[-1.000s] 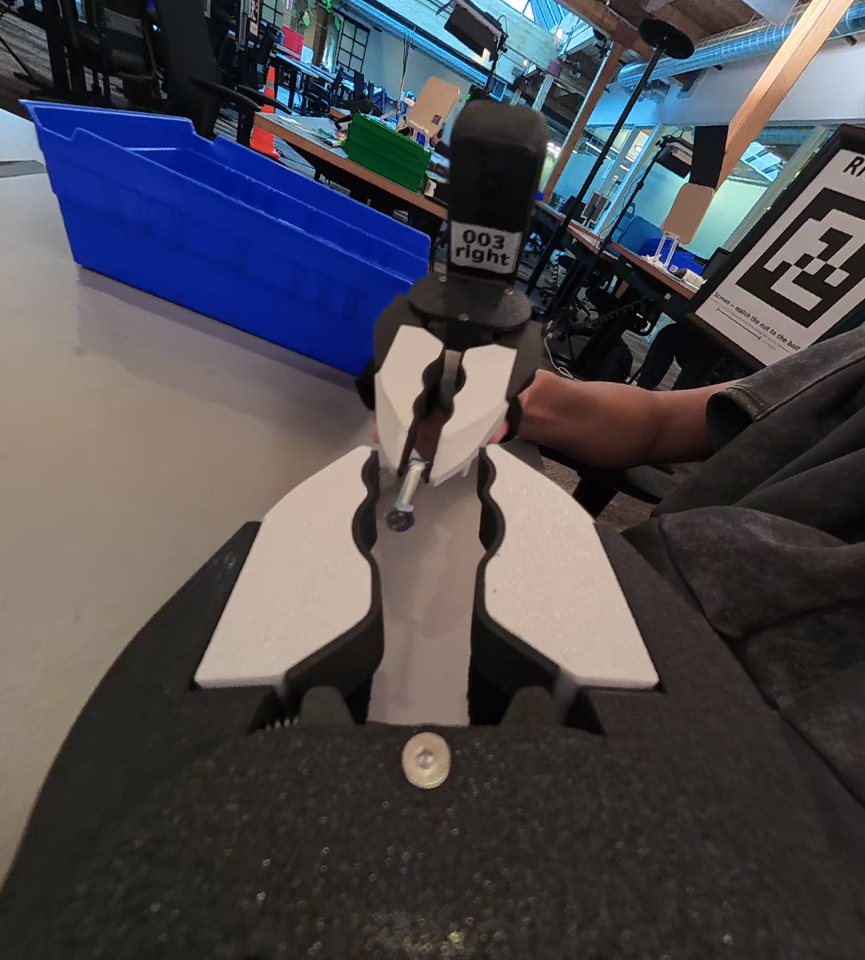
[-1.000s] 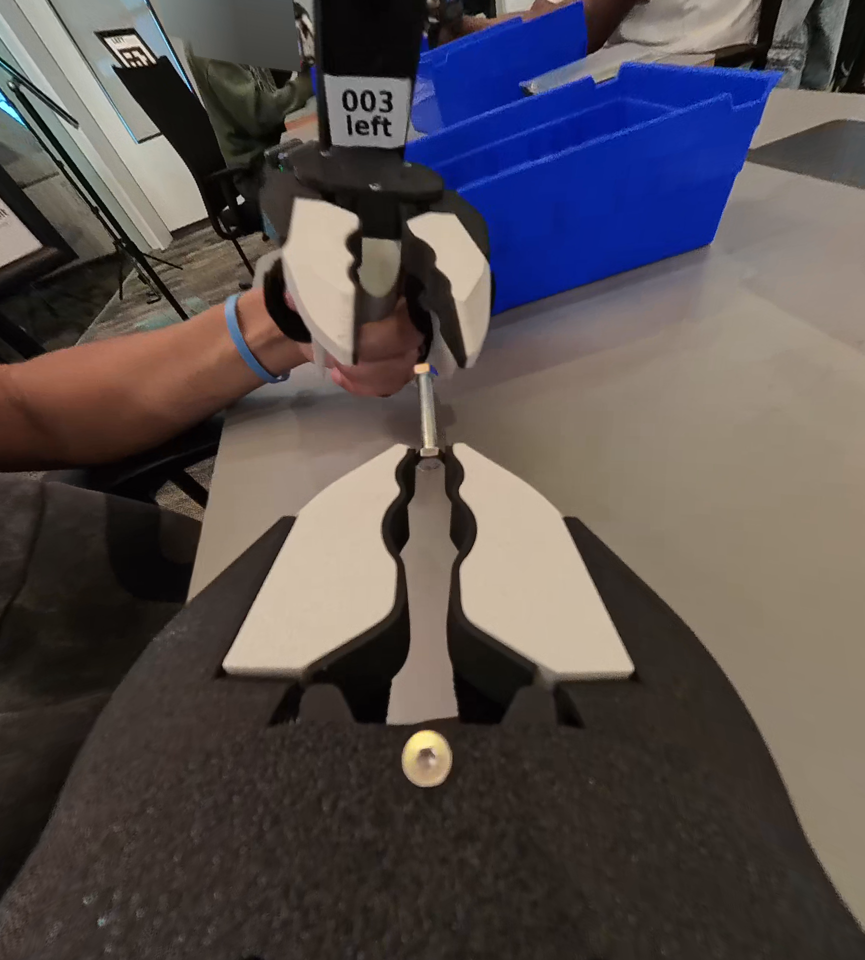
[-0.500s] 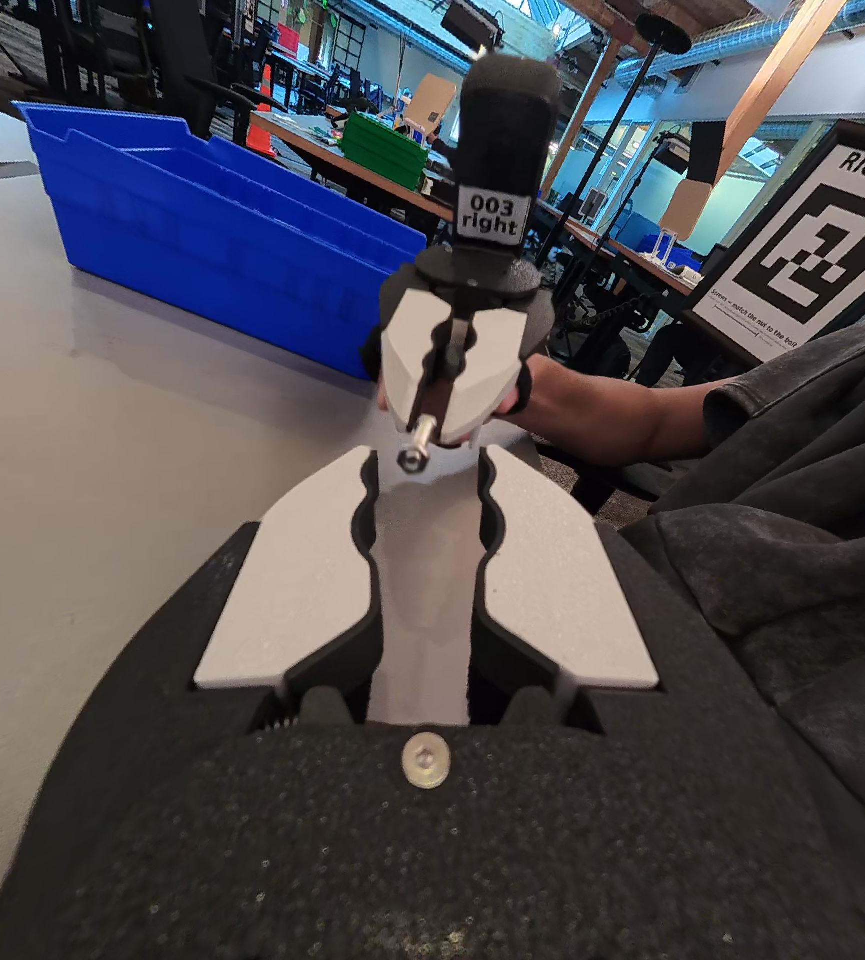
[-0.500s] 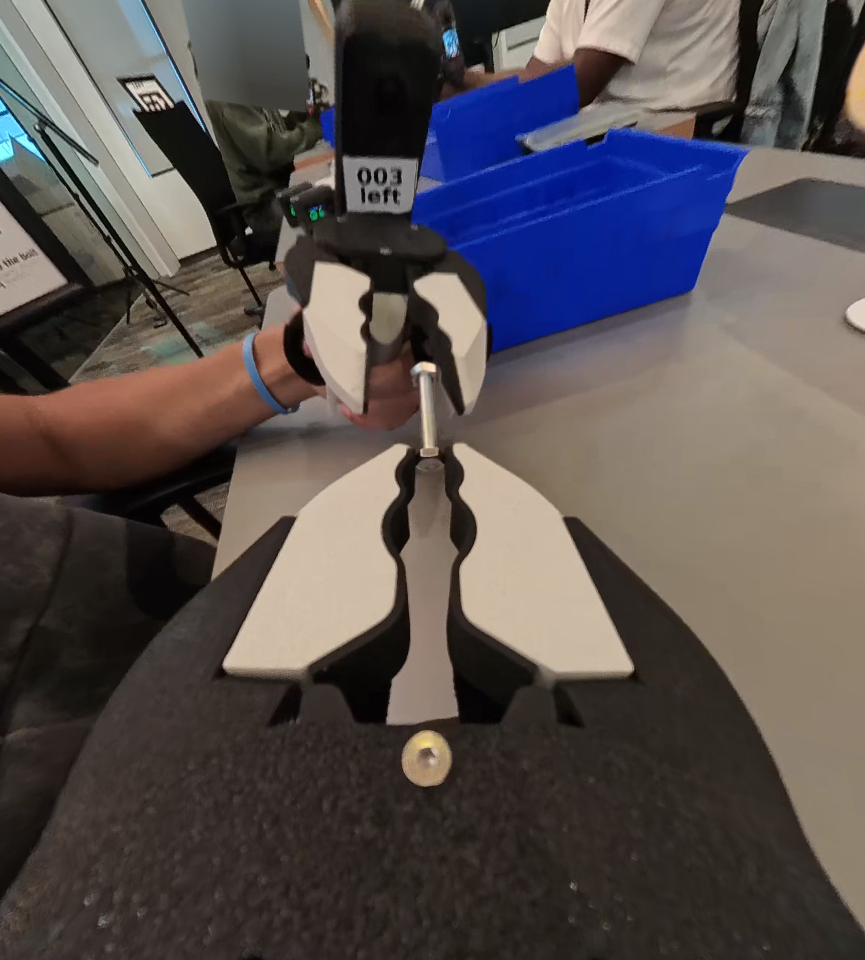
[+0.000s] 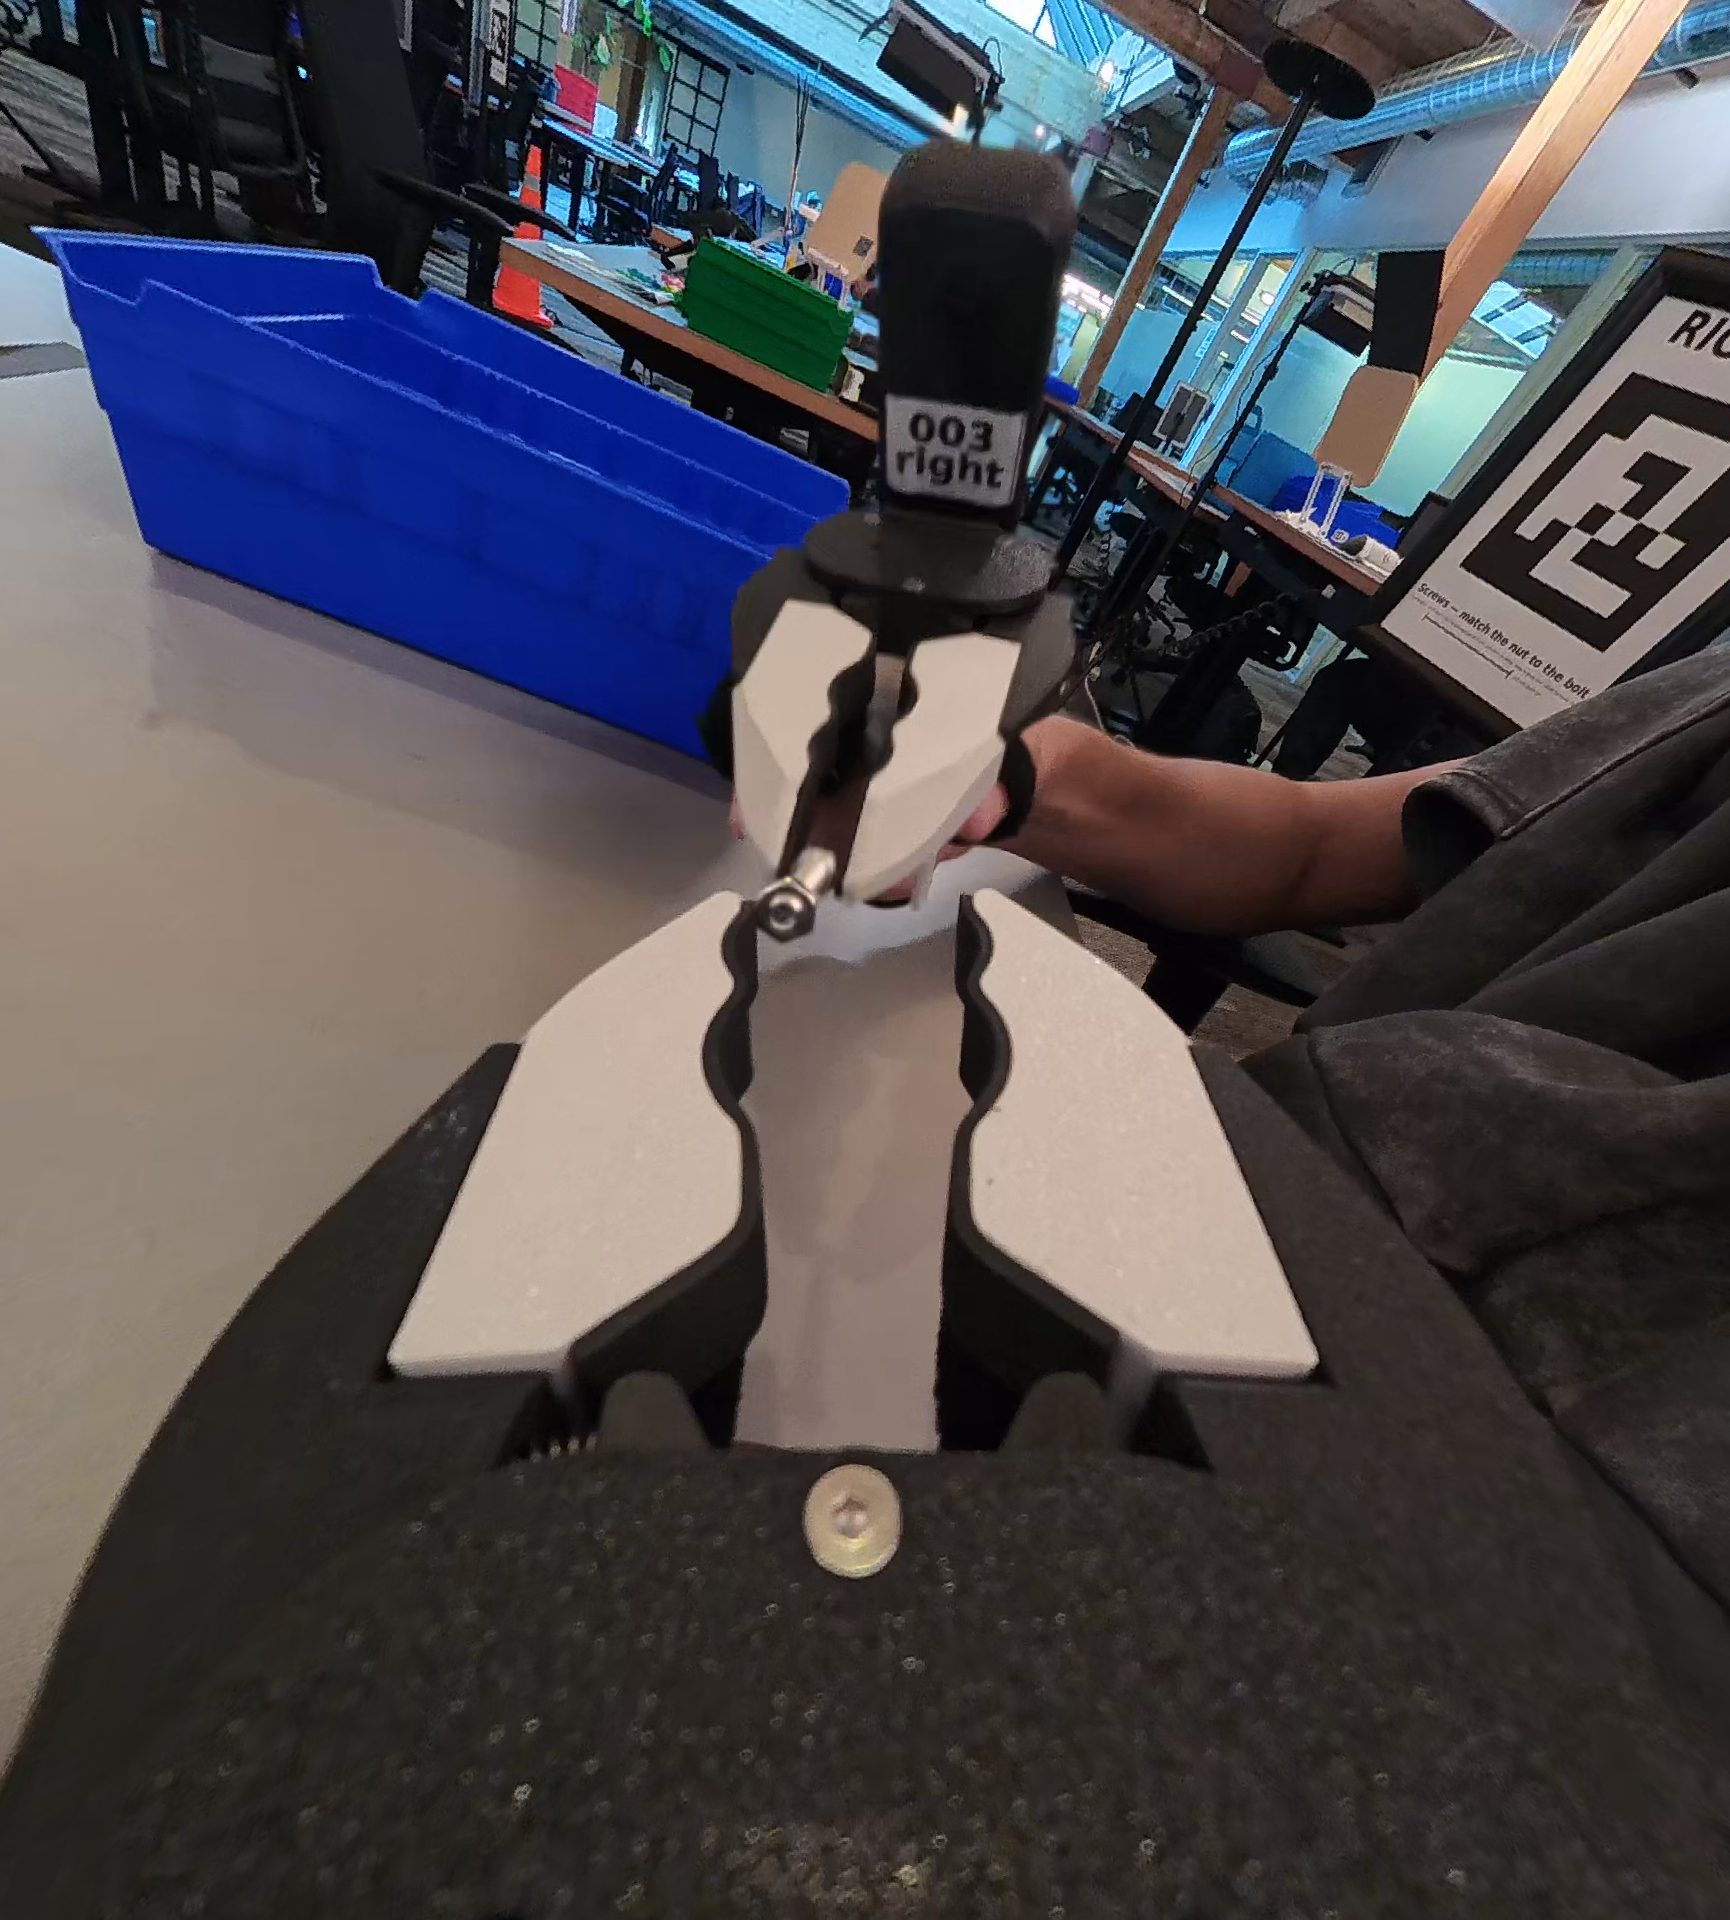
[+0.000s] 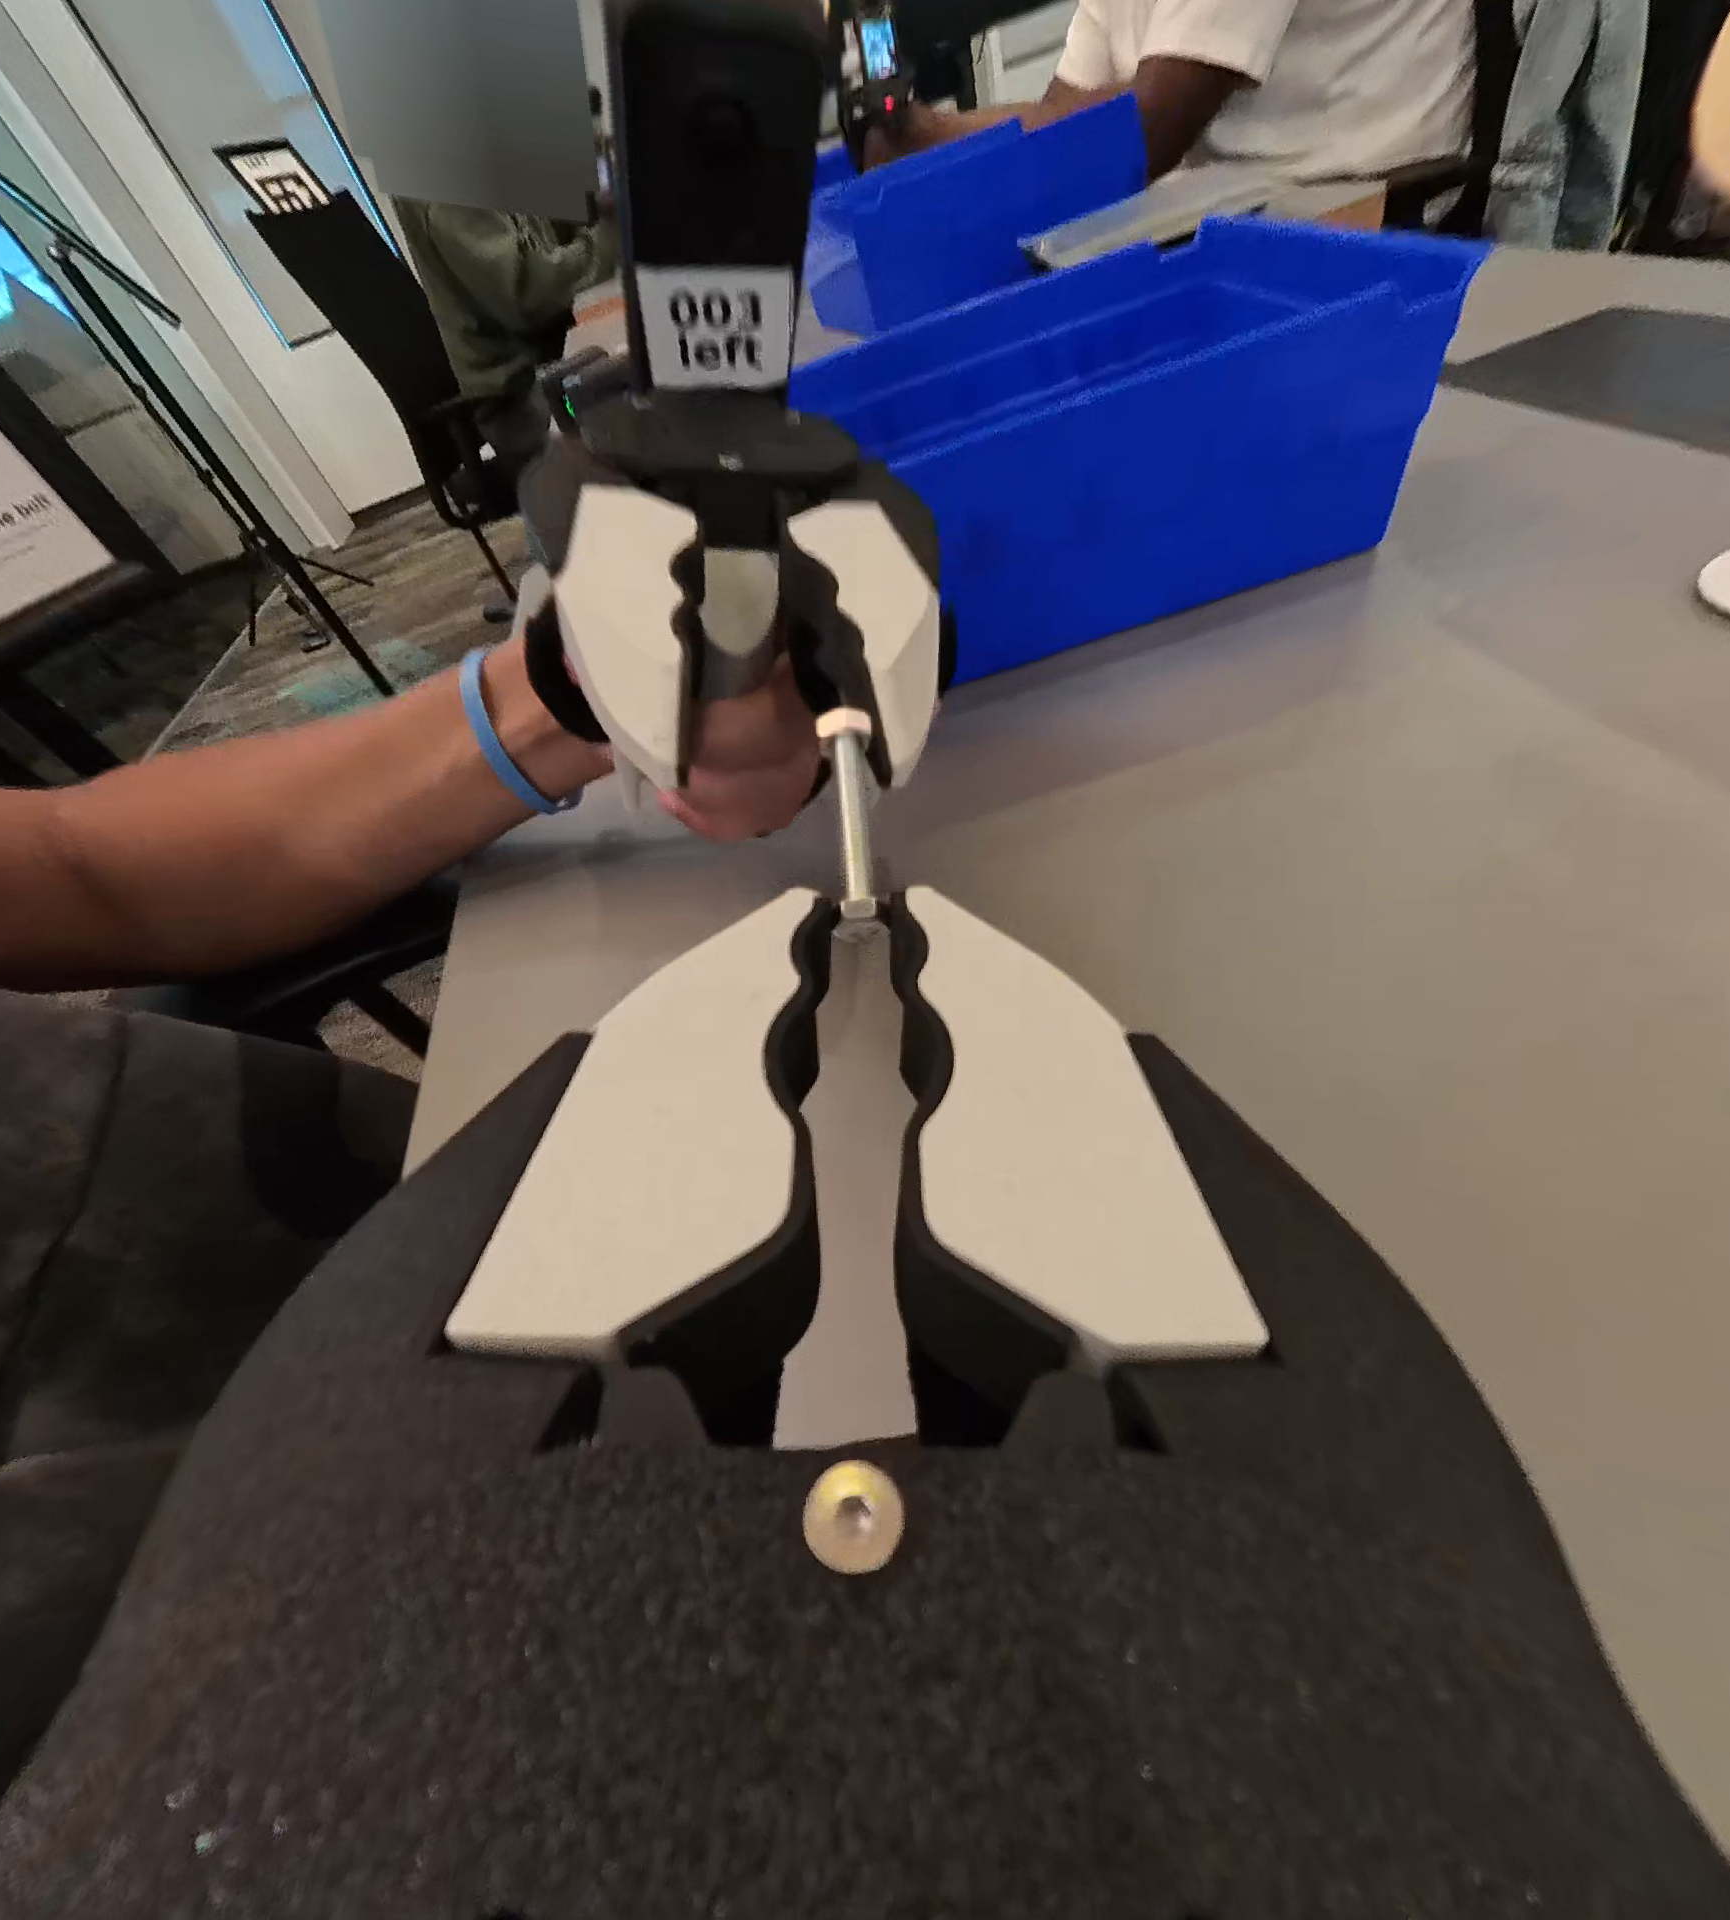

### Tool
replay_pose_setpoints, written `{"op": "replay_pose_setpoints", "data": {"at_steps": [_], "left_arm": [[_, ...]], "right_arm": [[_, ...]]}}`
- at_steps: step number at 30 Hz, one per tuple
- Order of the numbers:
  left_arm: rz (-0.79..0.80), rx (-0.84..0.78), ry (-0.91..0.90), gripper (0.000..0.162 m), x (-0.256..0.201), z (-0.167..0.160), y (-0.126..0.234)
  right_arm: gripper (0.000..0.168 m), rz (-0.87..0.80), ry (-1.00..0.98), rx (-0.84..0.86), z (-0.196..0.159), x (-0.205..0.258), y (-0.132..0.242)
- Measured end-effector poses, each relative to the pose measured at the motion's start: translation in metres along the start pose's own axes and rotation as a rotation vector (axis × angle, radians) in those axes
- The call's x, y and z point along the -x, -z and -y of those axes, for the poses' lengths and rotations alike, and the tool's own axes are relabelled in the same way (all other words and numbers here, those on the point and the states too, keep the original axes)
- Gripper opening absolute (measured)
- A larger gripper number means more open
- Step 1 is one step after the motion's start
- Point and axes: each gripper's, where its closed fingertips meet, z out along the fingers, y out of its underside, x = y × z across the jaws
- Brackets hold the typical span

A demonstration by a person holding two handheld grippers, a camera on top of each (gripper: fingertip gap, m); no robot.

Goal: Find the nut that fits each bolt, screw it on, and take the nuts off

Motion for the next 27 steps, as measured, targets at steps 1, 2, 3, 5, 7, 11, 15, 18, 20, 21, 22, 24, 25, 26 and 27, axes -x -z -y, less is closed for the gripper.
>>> {"op": "replay_pose_setpoints", "data": {"at_steps": [1, 2, 3, 5, 7, 11, 15, 18, 20, 21, 22, 24, 25, 26, 27], "left_arm": [[0.000, 0.002, -0.001, 0.036, 0.000, 0.000, 0.000], [-0.003, 0.002, 0.000, 0.036, 0.000, -0.001, -0.001], [-0.003, 0.000, 0.003, 0.036, 0.000, -0.001, -0.001], [0.000, 0.004, 0.008, 0.036, 0.002, -0.002, 0.000], [-0.001, 0.007, 0.009, 0.036, 0.002, -0.003, 0.000], [-0.007, 0.006, 0.004, 0.036, -0.001, -0.002, -0.002], [-0.009, 0.011, 0.006, 0.036, -0.001, -0.003, -0.003], [-0.008, 0.009, 0.011, 0.036, 0.000, -0.003, -0.002], [-0.009, 0.008, 0.007, 0.036, -0.001, -0.003, -0.002], [-0.013, 0.007, 0.005, 0.036, -0.002, -0.003, -0.002], [-0.014, 0.004, 0.004, 0.036, -0.002, -0.002, -0.002], [-0.014, 0.006, 0.003, 0.037, -0.002, -0.002, -0.003], [-0.016, 0.006, 0.004, 0.036, -0.002, -0.002, -0.003], [-0.015, 0.005, 0.006, 0.036, -0.002, -0.003, -0.003], [-0.014, 0.008, 0.008, 0.036, -0.001, -0.003, -0.003]], "right_arm": [[0.011, 0.003, -0.002, 0.020, -0.007, 0.000, -0.004], [0.011, 0.001, 0.003, 0.049, -0.013, 0.001, -0.007], [0.011, 0.000, 0.014, 0.064, -0.016, 0.002, -0.008], [0.011, 0.020, 0.012, 0.031, -0.006, 0.006, -0.003], [0.011, 0.011, 0.023, -0.005, 0.007, 0.006, 0.003], [0.011, -0.005, 0.014, 0.024, 0.000, 0.001, 0.000], [0.011, 0.022, 0.004, 0.059, -0.014, 0.007, -0.008], [0.011, 0.016, 0.018, -0.008, 0.008, 0.008, 0.003], [0.011, 0.011, 0.014, -0.029, 0.016, 0.005, 0.007], [0.011, 0.004, 0.015, -0.013, 0.013, 0.003, 0.007], [0.011, -0.001, 0.014, 0.009, 0.006, 0.001, 0.004], [0.011, 0.013, 0.000, 0.052, -0.010, 0.002, -0.002], [0.011, 0.017, 0.000, 0.069, -0.016, 0.003, -0.004], [0.011, 0.022, 0.007, 0.074, -0.017, 0.005, -0.005], [0.011, 0.025, 0.016, 0.062, -0.013, 0.007, -0.003]]}}
